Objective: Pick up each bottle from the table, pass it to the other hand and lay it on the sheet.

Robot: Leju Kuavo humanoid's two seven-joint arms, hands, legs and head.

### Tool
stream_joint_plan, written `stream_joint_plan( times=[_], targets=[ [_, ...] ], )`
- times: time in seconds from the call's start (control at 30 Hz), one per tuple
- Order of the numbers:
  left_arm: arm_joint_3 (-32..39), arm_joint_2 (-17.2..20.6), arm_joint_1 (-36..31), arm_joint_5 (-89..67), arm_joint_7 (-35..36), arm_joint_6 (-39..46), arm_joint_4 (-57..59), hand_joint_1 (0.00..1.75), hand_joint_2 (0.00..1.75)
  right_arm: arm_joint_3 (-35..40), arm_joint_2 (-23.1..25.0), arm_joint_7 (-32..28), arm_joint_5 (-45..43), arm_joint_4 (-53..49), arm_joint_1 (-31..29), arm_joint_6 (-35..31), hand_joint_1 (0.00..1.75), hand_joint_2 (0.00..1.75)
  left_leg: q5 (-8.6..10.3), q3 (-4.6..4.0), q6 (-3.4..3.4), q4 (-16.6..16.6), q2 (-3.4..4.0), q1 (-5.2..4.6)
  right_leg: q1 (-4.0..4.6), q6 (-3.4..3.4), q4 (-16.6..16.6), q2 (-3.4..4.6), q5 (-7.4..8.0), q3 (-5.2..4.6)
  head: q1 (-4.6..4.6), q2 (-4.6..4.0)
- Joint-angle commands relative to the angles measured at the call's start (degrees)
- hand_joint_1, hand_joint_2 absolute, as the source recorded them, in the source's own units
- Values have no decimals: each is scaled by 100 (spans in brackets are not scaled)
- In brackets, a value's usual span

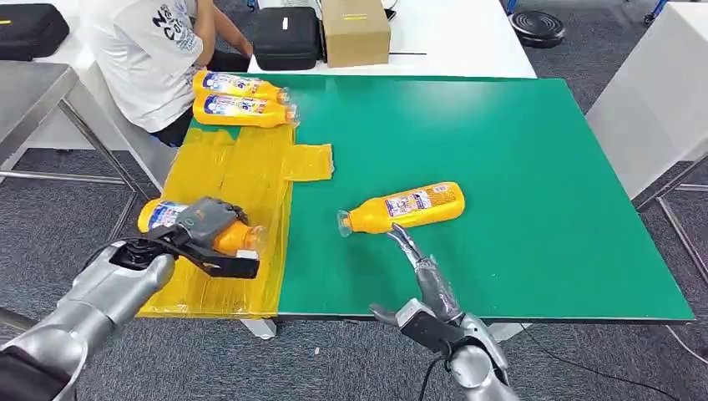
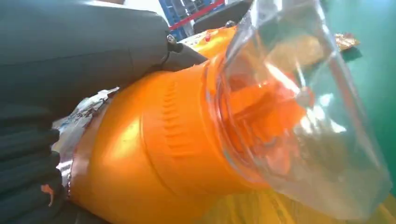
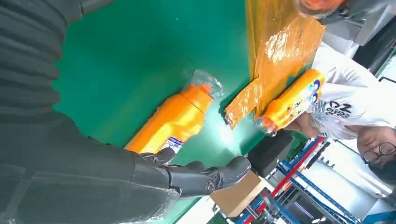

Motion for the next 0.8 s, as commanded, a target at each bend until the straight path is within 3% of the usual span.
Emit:
stream_joint_plan(
  times=[0.03, 0.23, 0.53, 0.8],
  targets=[
    [-259, -338, -34, -90, 322, 252, 633, 175, 175, -123, -47, 61, 20, 61, -89, 41, 0, 175, -8, 20, -5, -4, -3, 1, 2, -4, -3, -5, -9, 22, 2, 0],
    [-359, -350, 441, -671, 1020, 979, 772, 175, 175, 52, -50, 56, 34, 458, -387, 110, 0, 175, -17, 45, -7, -10, 17, -1, 0, -7, -8, 13, -12, 42, 0, 0],
    [-254, -326, 446, -669, 884, 773, 845, 175, 175, 114, -85, 35, 18, 531, -441, 130, 0, 175, -6, 31, -5, -10, 2, -1, 0, -6, -7, 4, -5, 35, -2, 0],
    [-271, -187, 533, -716, 484, 376, 1098, 175, 175, 198, -98, -17, -53, 612, -421, 122, 0, 175, -18, 77, -11, -17, 23, 2, 3, -11, -13, 22, -9, 77, -2, 0]
  ],
)
